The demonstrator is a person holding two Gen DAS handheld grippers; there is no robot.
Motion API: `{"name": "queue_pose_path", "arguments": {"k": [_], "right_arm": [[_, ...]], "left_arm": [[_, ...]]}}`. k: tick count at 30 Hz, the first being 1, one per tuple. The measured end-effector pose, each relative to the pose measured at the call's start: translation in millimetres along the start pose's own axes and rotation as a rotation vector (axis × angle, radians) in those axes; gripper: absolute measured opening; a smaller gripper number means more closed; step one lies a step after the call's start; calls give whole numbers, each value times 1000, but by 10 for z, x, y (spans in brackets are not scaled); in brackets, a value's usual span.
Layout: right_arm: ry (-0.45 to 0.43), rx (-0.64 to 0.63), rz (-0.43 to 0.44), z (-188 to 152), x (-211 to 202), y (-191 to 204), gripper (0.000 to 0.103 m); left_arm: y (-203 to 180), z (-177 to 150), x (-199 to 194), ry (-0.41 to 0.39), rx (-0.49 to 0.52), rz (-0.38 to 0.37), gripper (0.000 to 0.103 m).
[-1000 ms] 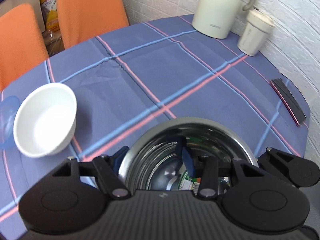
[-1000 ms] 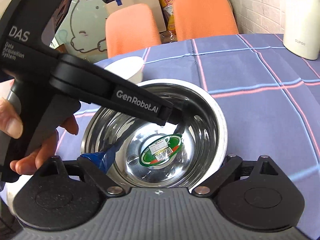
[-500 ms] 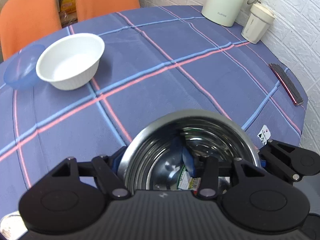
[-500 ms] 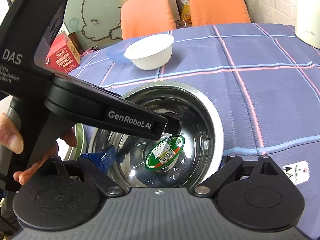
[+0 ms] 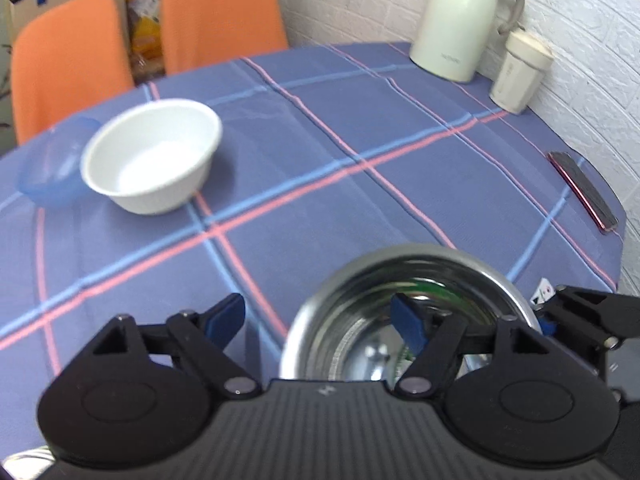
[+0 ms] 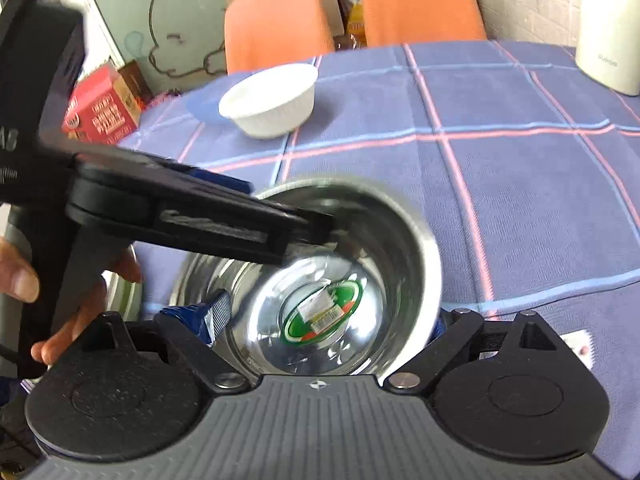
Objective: Organize plates and bowls
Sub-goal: 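Lower the steel bowl onto the plate stack and open the left gripper, then move the left gripper to the white bowl and grasp its rim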
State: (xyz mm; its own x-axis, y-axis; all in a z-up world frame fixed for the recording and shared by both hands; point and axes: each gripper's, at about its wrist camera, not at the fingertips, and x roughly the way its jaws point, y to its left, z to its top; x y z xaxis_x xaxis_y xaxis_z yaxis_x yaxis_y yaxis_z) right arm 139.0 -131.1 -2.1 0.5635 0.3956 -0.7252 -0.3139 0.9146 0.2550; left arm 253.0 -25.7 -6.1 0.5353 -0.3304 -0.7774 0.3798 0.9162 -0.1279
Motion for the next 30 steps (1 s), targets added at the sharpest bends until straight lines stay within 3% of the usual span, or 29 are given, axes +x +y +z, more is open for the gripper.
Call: {"name": "queue_pose_path", "arguments": {"k": [4,9,15,17,22,25,30], "right_arm": [[-90,-13,-89,-44,-252,-52,80],[-180,26,-94,-180,-475,-88,81],[-144,77,-192,-100,-393,-4,81],[-168,84,-163,-20,-435,8,81],[-338,5,-3,194,-641,87,82],[-281,-161,-54,323,-443,259,83],[-232,-150,-44,504,-224,325,82]], "left_arm": [[105,-27,-272,-69,-28,43,74],[54,-123,-481,-132,-50,84,74],[-28,-225,-575,-148,-45,93,74],[-22,-232,-596,-153,-42,96,74],[75,-216,-621,-166,-40,120,74],[189,-202,-614,-163,-60,127,74],[390,-234,-577,-150,-64,173,74]]}}
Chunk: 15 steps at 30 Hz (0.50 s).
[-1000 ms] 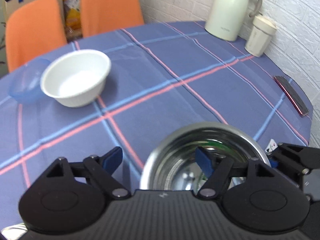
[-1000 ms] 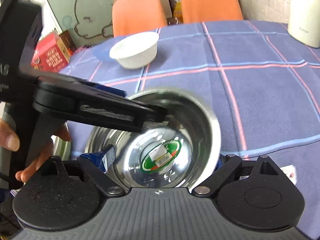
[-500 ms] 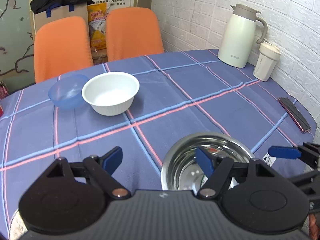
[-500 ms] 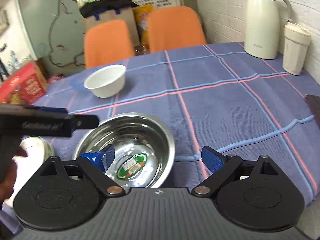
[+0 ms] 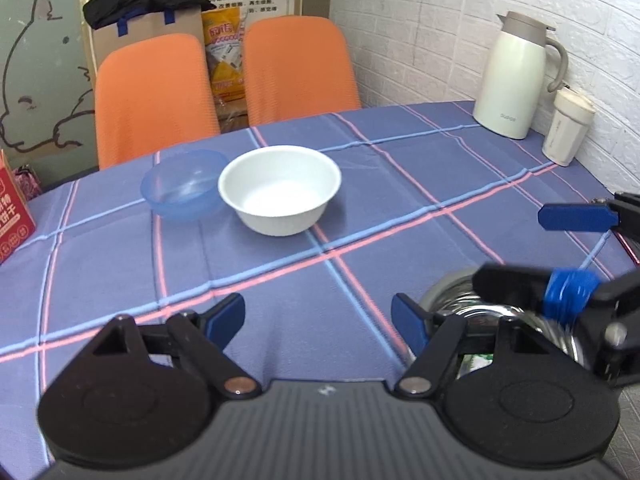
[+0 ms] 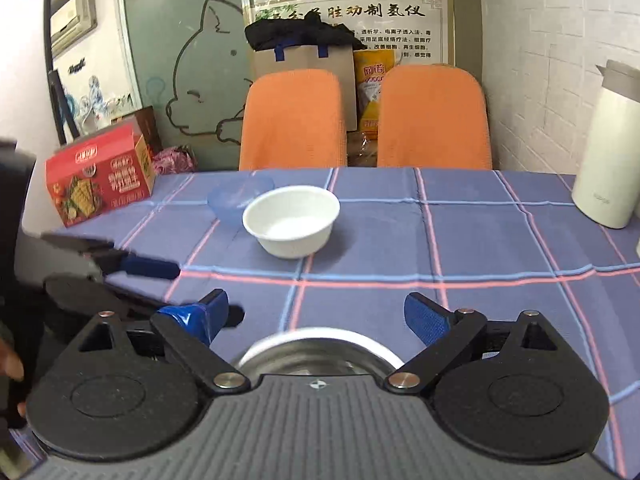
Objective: Organize plates and bowls
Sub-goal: 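Move the left gripper to the white bowl and grasp its rim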
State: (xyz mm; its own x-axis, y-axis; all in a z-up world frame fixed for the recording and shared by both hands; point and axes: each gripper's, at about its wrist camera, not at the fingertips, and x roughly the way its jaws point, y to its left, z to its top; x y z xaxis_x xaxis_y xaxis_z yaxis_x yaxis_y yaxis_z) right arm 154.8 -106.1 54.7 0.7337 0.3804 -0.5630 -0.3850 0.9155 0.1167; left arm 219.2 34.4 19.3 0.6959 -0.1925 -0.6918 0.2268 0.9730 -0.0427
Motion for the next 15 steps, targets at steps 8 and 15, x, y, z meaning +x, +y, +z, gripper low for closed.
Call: {"name": "queue_pose_path", "arguments": {"k": [8,15], "right_arm": [[82,-18,108,300,460,-40,82],[165,-135,61,461,879,-54,82]], "left_arm": [[551,77,60,1,-53,89,74],[1012,301,222,-1,-163,79,74]]}}
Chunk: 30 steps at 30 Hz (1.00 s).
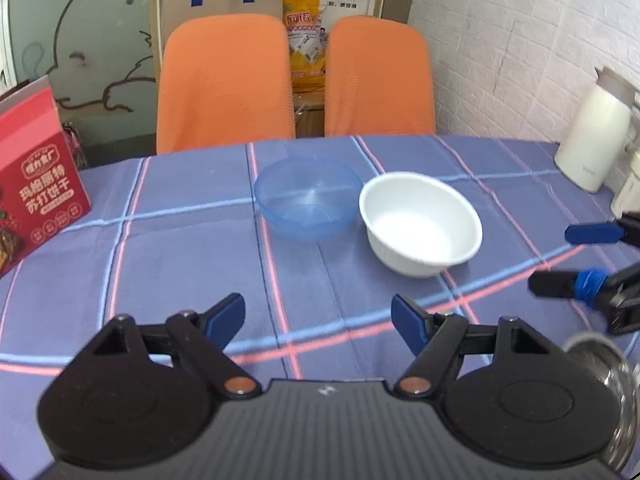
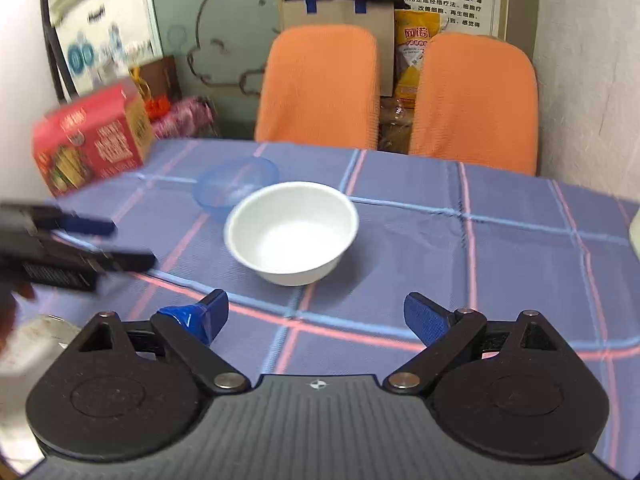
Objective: Organize plates and bowls
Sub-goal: 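Move the left gripper to the white bowl and grasp its rim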
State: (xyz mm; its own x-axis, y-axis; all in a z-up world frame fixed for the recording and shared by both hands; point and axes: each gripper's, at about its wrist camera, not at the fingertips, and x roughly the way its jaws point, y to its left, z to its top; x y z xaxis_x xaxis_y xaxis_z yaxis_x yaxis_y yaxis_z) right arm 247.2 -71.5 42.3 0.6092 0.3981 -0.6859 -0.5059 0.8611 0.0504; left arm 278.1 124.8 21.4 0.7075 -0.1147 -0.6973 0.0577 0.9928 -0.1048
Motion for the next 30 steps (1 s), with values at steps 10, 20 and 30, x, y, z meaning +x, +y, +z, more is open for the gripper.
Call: {"name": "queue_pose_path", "arguments": {"k": [10,20,30], "right_arm": [[91,-102,8,68,275,-78,82],[111,-14,15,7,439,-312,82],[147,-123,24,168,644,-211,82]], "left_arm": [[-99,653,519,54,-47,-154,74],[-85,674,724,61,-108,-189,74],[-176,519,887,174,-178,-238,74]]}}
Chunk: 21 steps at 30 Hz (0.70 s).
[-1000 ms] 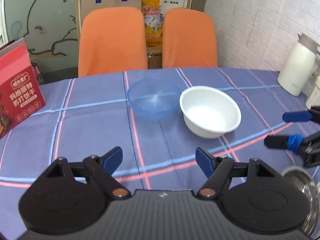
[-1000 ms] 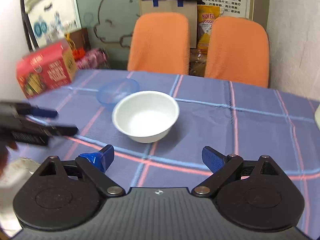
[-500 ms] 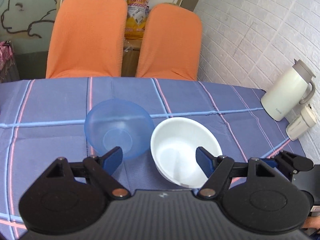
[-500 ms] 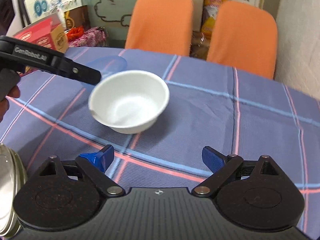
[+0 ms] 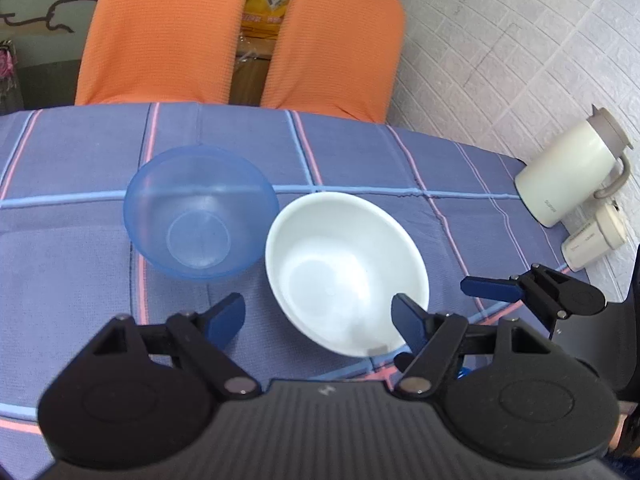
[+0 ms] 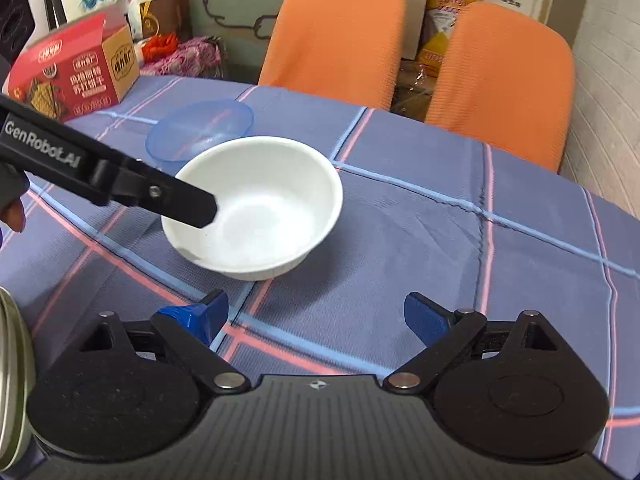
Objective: Organize plates and bowls
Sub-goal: 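Move the left gripper to the white bowl and grasp its rim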
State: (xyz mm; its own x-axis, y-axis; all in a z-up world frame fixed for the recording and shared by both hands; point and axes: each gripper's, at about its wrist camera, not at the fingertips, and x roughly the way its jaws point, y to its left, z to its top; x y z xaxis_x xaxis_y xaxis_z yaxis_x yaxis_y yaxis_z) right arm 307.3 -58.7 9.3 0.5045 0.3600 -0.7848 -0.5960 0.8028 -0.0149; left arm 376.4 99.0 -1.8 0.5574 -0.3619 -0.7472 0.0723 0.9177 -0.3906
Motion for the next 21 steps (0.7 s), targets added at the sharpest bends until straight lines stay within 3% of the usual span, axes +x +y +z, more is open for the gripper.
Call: {"name": "queue_pose_path", "arguments": {"k": [8,14,21], "right_arm": [[43,-43,18,92,262,44,82],[55,-73,27,114,301,35,83],[44,-81,39,179,369,83,83]], "left_arm": [[-14,61,281,28,-96,15,74],[9,70,301,46,-77,75,74],[26,83,396,30,-115,45,74]]}}
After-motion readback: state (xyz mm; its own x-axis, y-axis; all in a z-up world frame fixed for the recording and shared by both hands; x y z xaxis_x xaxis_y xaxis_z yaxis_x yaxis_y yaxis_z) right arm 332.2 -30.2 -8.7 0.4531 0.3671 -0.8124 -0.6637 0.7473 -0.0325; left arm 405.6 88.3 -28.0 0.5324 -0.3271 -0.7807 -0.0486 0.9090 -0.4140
